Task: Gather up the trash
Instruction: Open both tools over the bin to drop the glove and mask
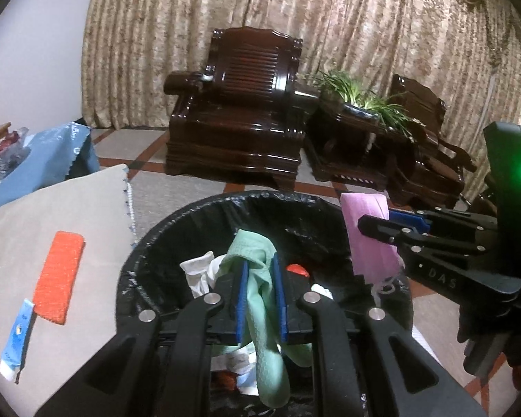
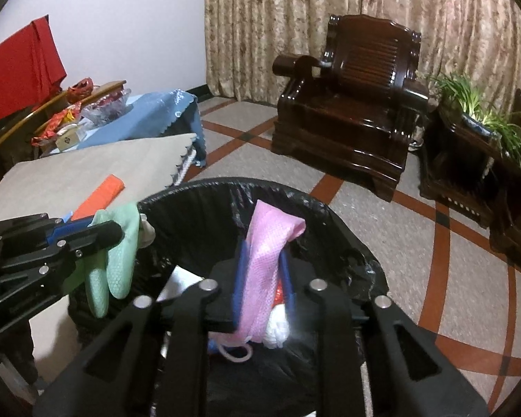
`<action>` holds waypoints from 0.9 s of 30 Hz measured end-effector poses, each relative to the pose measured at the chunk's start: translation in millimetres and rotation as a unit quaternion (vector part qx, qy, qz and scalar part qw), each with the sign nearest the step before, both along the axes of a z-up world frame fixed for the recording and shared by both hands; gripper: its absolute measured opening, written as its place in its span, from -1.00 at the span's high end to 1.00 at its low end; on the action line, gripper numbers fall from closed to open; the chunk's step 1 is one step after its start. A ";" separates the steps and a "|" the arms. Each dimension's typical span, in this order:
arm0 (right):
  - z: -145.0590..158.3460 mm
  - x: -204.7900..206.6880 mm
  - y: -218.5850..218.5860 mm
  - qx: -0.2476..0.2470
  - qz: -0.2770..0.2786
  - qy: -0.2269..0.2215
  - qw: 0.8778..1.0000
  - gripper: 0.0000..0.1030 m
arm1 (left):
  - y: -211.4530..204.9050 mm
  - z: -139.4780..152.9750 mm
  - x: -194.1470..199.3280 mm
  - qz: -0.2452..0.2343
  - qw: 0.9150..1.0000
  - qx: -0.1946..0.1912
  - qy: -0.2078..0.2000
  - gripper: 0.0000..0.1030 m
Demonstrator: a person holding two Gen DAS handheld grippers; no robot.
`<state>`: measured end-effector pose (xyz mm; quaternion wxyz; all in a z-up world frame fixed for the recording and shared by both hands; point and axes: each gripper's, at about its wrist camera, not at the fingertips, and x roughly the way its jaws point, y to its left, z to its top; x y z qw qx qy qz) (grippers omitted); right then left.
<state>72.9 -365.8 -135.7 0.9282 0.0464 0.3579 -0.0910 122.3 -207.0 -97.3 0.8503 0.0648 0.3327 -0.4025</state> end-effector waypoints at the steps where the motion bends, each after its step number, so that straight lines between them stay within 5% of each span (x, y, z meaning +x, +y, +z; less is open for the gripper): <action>1: -0.1 -0.5 -1.7 -0.001 -0.002 0.001 1.000 0.35 | -0.4 -1.4 -0.2 -0.004 1.000 -0.001 0.003 0.70; 5: -0.1 -4.3 -9.2 -0.003 -0.010 0.000 1.000 0.06 | -1.3 -6.0 -3.0 -0.012 1.000 -0.001 0.009 0.34; 11: 5.6 -11.6 -11.9 -0.013 -0.022 -0.017 1.000 -0.69 | 10.9 -11.0 -1.0 -0.004 0.999 -0.011 0.031 -0.17; 27: 14.1 -16.1 -13.5 -0.012 -0.026 -0.033 0.999 -0.71 | 11.1 -20.1 -4.7 -0.031 0.998 -0.002 0.063 -0.24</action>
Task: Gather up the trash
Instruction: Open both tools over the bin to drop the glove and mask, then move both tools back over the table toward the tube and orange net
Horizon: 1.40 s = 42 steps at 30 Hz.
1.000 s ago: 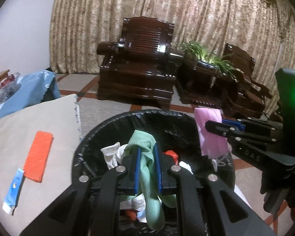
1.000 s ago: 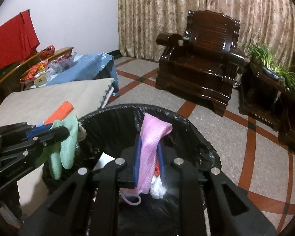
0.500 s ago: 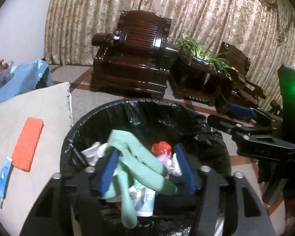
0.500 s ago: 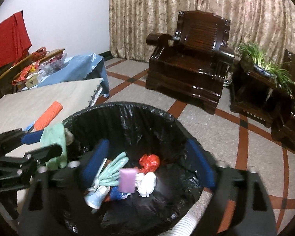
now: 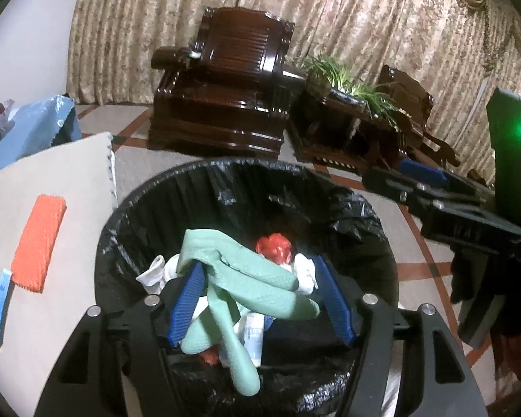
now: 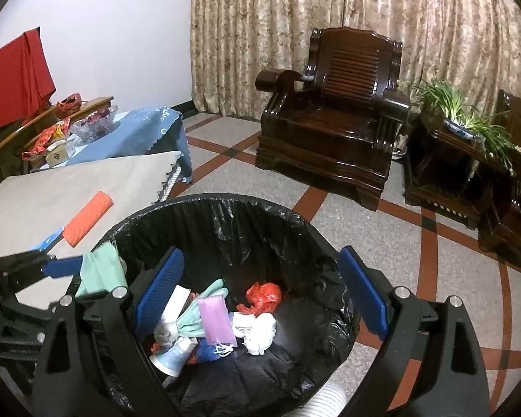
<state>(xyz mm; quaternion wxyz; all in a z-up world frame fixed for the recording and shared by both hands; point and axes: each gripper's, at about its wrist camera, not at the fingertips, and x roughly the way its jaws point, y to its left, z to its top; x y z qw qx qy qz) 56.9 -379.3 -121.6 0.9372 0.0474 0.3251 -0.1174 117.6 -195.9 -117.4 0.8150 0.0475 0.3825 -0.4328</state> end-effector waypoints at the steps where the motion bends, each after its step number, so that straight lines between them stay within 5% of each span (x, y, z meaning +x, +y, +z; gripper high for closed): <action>1: 0.1 0.0 0.0 0.000 0.000 0.000 1.000 -0.71 | 0.6 -0.8 -0.4 0.000 1.000 0.001 0.004 -0.24; 21: 3.7 10.0 12.8 -0.002 0.010 -0.003 1.000 -0.71 | 19.2 -10.5 0.4 0.003 0.997 0.020 0.077 -0.51; 32: 7.0 14.2 22.4 -0.004 0.018 -0.007 1.000 -0.71 | 33.3 -0.3 2.7 0.023 0.998 0.015 0.052 -0.58; 42: 11.0 29.1 43.6 -0.002 0.038 -0.009 0.999 -0.71 | 71.4 8.7 19.1 0.092 0.995 0.007 0.027 -0.65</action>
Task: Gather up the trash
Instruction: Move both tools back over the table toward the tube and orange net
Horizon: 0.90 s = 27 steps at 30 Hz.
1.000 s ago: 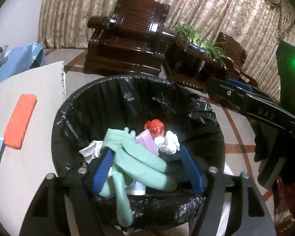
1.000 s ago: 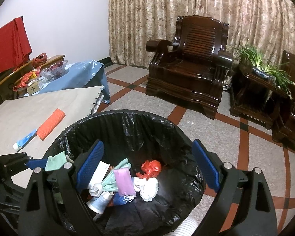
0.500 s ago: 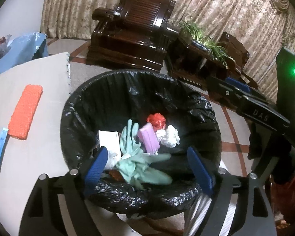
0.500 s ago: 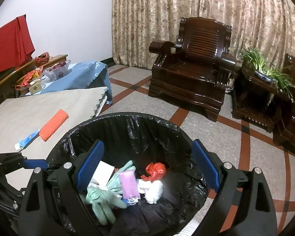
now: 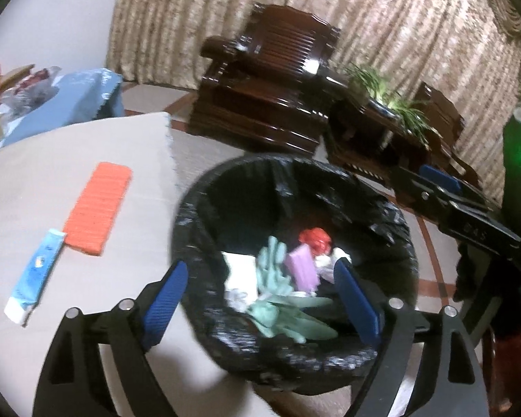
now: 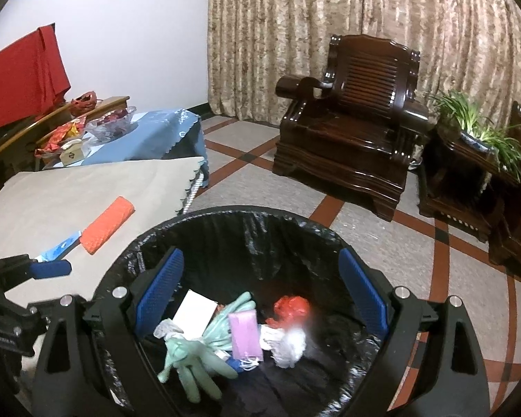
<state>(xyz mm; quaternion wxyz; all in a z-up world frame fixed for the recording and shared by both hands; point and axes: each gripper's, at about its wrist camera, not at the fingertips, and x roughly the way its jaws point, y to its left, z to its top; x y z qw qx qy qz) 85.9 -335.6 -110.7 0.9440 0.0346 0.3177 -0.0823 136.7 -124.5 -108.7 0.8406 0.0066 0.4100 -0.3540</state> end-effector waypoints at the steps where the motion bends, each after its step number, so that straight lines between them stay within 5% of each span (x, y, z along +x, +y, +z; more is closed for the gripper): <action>1: 0.7 1.1 1.8 0.000 0.003 0.000 1.000 -0.71 | 4.1 1.0 0.8 0.006 1.000 -0.001 -0.001 -0.65; 15: 5.0 47.3 63.1 0.010 0.060 -0.001 0.998 -0.71 | 100.6 3.4 28.5 0.126 0.991 0.014 -0.035 -0.75; 27: -12.1 99.0 131.0 0.031 0.115 0.011 0.993 -0.71 | 169.6 -31.3 65.4 0.206 0.976 0.059 -0.040 -0.62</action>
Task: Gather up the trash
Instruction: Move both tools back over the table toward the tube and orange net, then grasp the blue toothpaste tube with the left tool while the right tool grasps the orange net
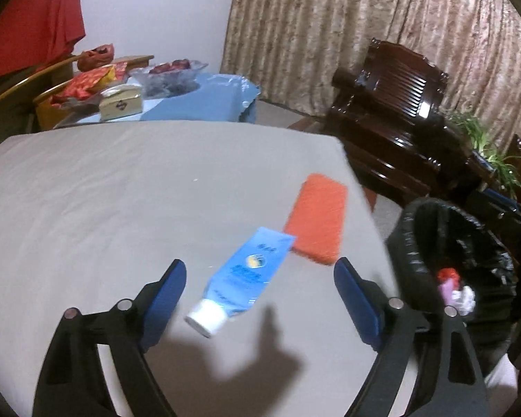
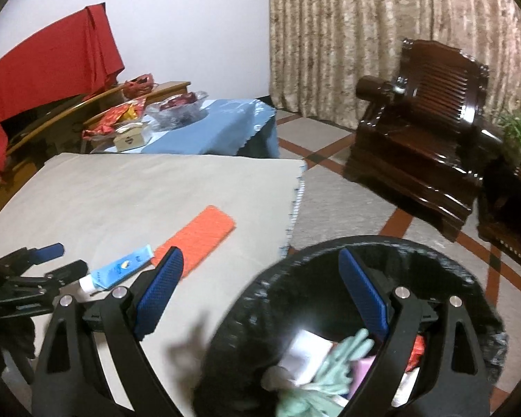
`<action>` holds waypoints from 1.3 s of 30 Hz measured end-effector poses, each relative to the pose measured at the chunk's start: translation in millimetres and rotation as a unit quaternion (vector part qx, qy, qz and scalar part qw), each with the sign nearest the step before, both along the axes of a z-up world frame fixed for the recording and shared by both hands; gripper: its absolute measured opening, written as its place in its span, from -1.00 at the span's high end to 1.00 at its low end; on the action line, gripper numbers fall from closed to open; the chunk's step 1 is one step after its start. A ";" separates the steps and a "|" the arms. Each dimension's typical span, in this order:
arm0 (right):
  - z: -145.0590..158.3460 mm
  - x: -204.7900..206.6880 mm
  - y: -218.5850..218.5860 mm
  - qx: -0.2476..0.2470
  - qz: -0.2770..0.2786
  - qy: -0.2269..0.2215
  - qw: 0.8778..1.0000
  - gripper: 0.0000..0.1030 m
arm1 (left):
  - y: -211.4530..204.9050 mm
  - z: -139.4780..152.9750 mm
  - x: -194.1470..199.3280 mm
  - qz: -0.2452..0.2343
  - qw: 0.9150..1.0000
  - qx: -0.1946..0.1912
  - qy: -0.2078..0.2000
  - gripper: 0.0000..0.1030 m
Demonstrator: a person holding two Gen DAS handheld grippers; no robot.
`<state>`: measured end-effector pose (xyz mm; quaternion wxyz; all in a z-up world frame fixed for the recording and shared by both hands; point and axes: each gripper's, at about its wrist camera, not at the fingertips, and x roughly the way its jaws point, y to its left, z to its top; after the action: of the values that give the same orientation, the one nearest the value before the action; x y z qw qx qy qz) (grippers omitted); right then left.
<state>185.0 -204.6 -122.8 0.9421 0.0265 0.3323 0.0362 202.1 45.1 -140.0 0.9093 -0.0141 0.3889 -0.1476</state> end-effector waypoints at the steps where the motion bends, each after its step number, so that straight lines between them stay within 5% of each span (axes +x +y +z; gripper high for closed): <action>1: -2.3 3.7 4.8 0.001 0.004 0.003 1.000 -0.71 | 2.5 -4.3 3.5 0.001 1.000 0.003 0.003 -0.60; 20: -27.0 47.4 61.2 0.003 0.055 0.025 0.998 -0.71 | 20.6 -62.0 22.2 -0.004 0.997 0.018 0.072 -0.35; 26: -30.0 51.2 69.2 0.004 0.060 0.028 0.998 -0.71 | 17.7 -58.0 21.1 -0.018 0.997 0.005 0.076 0.26; 28: -30.5 52.1 72.1 0.004 0.062 0.029 0.998 -0.71 | 17.7 -57.3 20.7 -0.021 0.997 0.000 0.075 0.31; 39: -33.4 69.7 90.2 -0.001 0.058 0.036 0.998 -0.71 | 43.5 -45.2 26.5 0.060 0.997 -0.001 0.048 0.33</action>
<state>254.7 -114.4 -156.2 0.9259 0.0073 0.3672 0.0889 228.6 88.5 -185.2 0.8966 -0.0456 0.4307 -0.0920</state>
